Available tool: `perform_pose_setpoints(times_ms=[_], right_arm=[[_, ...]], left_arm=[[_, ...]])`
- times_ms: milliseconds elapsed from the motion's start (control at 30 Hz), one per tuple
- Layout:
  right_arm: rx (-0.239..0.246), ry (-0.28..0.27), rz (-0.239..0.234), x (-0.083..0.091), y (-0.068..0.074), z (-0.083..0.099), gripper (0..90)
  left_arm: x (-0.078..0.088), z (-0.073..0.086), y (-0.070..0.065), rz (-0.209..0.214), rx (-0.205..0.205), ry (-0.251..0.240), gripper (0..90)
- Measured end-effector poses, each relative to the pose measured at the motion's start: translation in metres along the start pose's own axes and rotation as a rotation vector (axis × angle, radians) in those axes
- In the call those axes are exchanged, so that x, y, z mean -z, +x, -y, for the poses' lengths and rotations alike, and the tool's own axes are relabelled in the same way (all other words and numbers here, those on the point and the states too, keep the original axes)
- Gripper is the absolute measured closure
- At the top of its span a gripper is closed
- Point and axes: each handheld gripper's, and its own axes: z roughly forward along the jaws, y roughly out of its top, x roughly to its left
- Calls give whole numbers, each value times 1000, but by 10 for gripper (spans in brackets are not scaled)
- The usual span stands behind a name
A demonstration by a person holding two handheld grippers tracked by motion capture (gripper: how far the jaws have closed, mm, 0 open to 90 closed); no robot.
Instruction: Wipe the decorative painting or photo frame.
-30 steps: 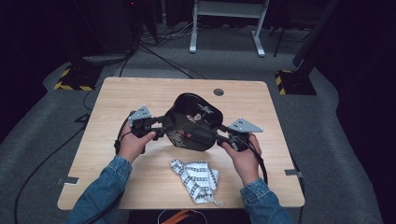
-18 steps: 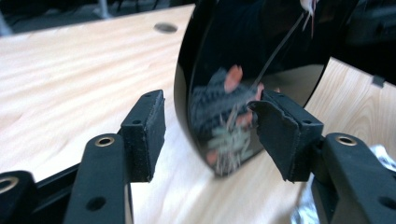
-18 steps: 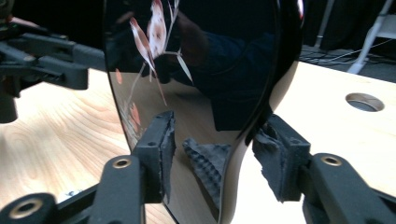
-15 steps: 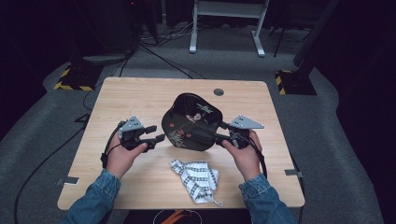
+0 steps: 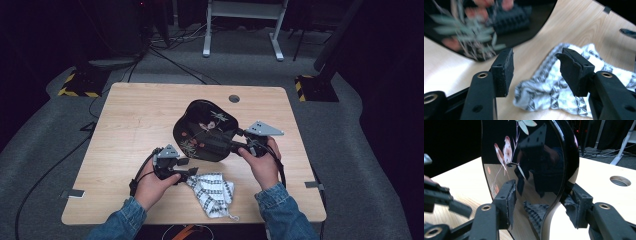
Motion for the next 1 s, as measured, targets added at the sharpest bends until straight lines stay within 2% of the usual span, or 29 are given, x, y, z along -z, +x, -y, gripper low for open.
perform_pose_setpoints(times_ms=[67,200,267,400,567,667,700,833,1000], right_arm=[[3,0,2,0,0,0,469],[-2,-4,1,1,-1,-1,469],[-5,-4,0,2,-1,-1,469],[-2,-7,-1,2,-1,-1,469],[-1,-4,3,2,0,0,465],[2,-3,3,2,1,0,465],[2,-2,2,2,1,0,465],[3,-1,0,2,0,1,461],[7,3,6,2,1,2,459]], left_arm=[[-2,3,-2,-27,5,18,456],[-3,8,-7,-50,14,36,444],[-2,8,-12,-68,0,32,437],[-1,6,-20,-67,10,19,441],[-9,11,-21,-75,35,59,454],[-14,13,-21,-82,28,85,447],[-17,15,-22,-96,24,98,441],[-23,18,-24,-120,-21,147,419],[-26,20,-24,-120,-37,145,412]])
